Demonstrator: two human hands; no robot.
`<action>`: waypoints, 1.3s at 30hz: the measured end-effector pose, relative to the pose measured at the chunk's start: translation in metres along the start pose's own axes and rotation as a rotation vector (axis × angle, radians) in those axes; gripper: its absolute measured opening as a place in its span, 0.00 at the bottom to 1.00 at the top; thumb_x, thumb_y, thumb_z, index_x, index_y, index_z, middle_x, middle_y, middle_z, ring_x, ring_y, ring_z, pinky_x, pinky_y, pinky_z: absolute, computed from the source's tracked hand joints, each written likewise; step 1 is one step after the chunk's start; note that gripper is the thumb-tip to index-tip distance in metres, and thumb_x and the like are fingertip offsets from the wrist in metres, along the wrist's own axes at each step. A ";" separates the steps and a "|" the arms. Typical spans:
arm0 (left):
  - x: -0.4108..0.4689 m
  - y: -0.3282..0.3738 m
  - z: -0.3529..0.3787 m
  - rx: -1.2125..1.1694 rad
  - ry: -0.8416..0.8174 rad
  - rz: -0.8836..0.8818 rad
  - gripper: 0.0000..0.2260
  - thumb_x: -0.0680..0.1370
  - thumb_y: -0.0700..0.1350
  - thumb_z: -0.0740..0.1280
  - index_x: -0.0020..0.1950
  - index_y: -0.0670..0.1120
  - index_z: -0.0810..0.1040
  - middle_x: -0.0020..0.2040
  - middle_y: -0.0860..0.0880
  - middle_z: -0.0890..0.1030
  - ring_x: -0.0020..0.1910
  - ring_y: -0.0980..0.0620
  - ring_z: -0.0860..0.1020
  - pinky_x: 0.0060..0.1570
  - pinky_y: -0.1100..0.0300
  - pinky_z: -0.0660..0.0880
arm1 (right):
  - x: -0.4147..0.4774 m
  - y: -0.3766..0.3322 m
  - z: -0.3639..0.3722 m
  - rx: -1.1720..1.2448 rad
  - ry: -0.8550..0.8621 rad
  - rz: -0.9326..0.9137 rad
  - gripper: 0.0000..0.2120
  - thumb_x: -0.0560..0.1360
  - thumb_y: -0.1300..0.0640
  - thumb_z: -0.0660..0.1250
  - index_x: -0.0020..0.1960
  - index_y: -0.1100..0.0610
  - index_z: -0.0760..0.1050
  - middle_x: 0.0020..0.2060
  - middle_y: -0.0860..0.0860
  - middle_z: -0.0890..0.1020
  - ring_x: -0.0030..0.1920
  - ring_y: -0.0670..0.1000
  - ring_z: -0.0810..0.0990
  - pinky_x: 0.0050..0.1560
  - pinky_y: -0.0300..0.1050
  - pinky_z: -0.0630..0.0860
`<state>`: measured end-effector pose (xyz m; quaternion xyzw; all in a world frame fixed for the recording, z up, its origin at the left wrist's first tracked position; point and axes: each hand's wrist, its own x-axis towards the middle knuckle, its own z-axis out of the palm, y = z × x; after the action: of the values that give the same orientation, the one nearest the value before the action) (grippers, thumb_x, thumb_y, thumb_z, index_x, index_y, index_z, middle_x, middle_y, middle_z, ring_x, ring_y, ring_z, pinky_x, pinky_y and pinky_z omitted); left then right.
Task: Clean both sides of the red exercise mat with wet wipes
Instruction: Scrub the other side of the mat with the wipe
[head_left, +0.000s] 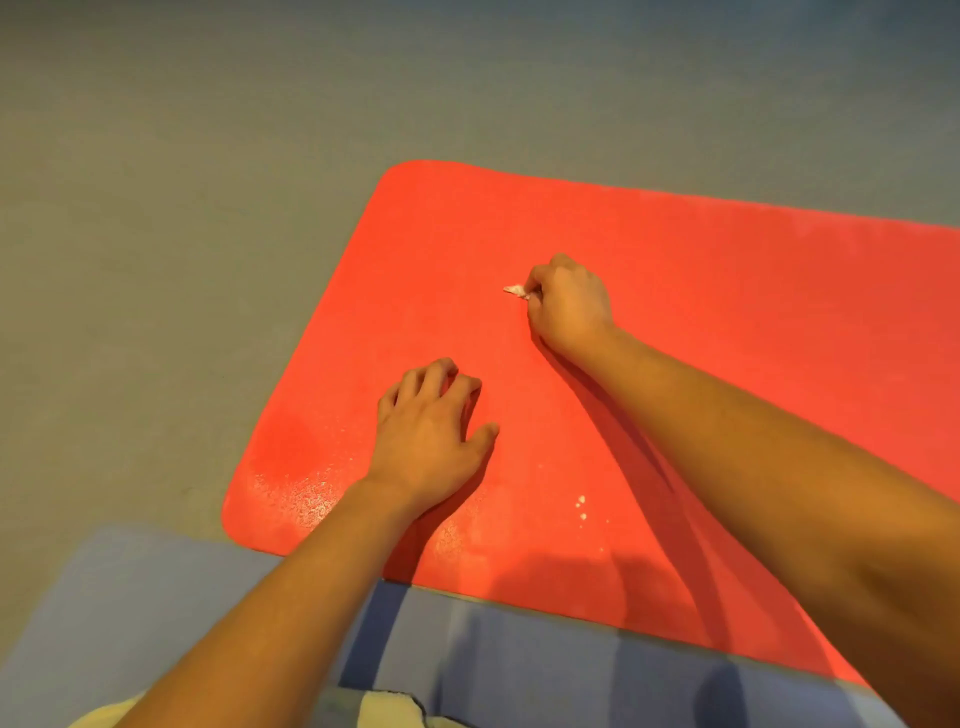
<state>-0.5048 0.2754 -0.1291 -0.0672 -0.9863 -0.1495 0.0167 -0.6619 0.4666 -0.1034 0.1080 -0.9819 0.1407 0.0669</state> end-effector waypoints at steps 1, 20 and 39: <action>0.004 0.003 0.000 0.028 0.008 0.004 0.25 0.74 0.67 0.61 0.65 0.55 0.75 0.68 0.52 0.70 0.68 0.47 0.68 0.67 0.43 0.68 | 0.000 -0.003 -0.001 -0.003 -0.002 0.015 0.09 0.75 0.58 0.63 0.50 0.56 0.82 0.47 0.58 0.79 0.46 0.64 0.80 0.42 0.54 0.75; 0.141 0.024 0.016 0.064 0.079 0.040 0.20 0.71 0.66 0.60 0.54 0.54 0.76 0.53 0.49 0.72 0.57 0.45 0.72 0.56 0.46 0.70 | 0.064 0.031 0.007 -0.033 0.026 0.001 0.09 0.74 0.61 0.65 0.49 0.55 0.83 0.48 0.56 0.79 0.49 0.62 0.81 0.42 0.51 0.74; 0.199 0.023 0.045 0.043 0.165 0.137 0.26 0.79 0.60 0.57 0.76 0.58 0.71 0.79 0.48 0.68 0.78 0.47 0.63 0.78 0.38 0.57 | 0.203 0.087 0.028 -0.133 0.111 -0.072 0.10 0.74 0.61 0.64 0.49 0.56 0.82 0.49 0.57 0.81 0.50 0.63 0.80 0.45 0.53 0.76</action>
<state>-0.6993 0.3356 -0.1551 -0.1214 -0.9777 -0.1318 0.1093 -0.8811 0.5009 -0.1198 0.1304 -0.9793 0.0787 0.1331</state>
